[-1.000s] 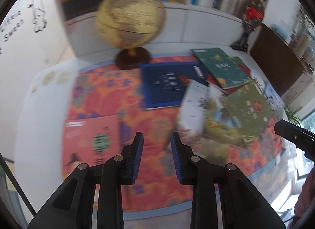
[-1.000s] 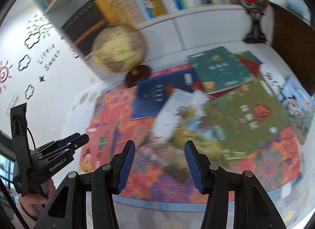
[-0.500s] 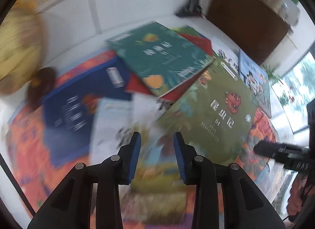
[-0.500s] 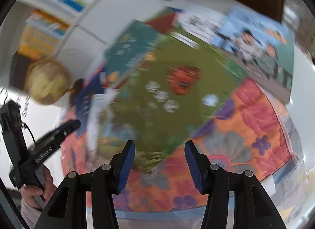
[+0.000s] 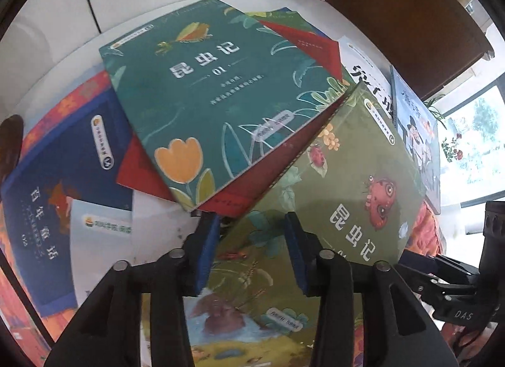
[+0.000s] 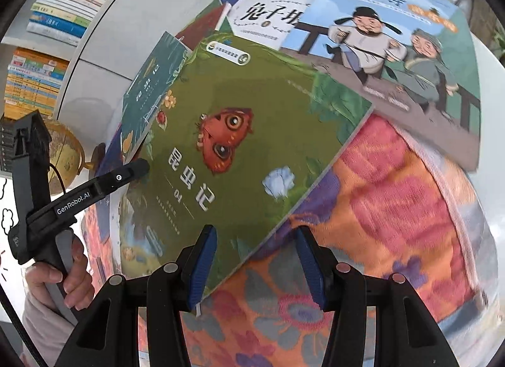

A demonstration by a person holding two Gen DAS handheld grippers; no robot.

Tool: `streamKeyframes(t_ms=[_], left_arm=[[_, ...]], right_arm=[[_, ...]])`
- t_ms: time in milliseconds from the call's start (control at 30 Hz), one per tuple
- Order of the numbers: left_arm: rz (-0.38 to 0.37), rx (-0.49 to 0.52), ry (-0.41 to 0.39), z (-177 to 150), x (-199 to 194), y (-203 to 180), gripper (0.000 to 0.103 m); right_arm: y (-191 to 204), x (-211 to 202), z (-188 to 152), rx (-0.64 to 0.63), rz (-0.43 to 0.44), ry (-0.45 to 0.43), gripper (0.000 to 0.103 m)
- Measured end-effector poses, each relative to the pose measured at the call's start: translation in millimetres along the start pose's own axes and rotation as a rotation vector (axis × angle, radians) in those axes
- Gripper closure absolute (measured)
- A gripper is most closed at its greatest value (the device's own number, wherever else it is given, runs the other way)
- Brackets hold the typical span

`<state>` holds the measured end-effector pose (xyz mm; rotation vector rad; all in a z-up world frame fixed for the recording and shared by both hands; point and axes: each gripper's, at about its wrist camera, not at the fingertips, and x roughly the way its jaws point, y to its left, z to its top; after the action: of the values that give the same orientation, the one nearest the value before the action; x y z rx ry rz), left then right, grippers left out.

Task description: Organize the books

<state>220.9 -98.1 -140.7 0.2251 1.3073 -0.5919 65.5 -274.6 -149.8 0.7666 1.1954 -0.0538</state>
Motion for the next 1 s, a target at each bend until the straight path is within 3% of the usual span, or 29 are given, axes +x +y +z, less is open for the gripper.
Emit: streamKeyframes(t_ms=[267,467,733,867,1000], left_arm=[[0.029,0.047,0.011,-32,-6,-15,0.062],[0.081,0.084,0.047,-90,-19,-29,0.062],[-0.060,-0.162,0.110,-200,-40,-17,0.062],[-0.047,-0.220,0.114,-210,-44,-4,0.062],[-0.128,-0.305,0.125,-207,-36,17,0.062]], right_arm=[[-1,1,1,-0.010,0.023,0.000,0.045],[13,2,-5,-0.136,-0.033,0.021,0.045],[42,20,-27,-0.292,0.050,0.162,0.045],[43,21,-39,-0.335,0.058,0.210,0.045],[19,17,-46,-0.290,0.135,0.293,0.045]])
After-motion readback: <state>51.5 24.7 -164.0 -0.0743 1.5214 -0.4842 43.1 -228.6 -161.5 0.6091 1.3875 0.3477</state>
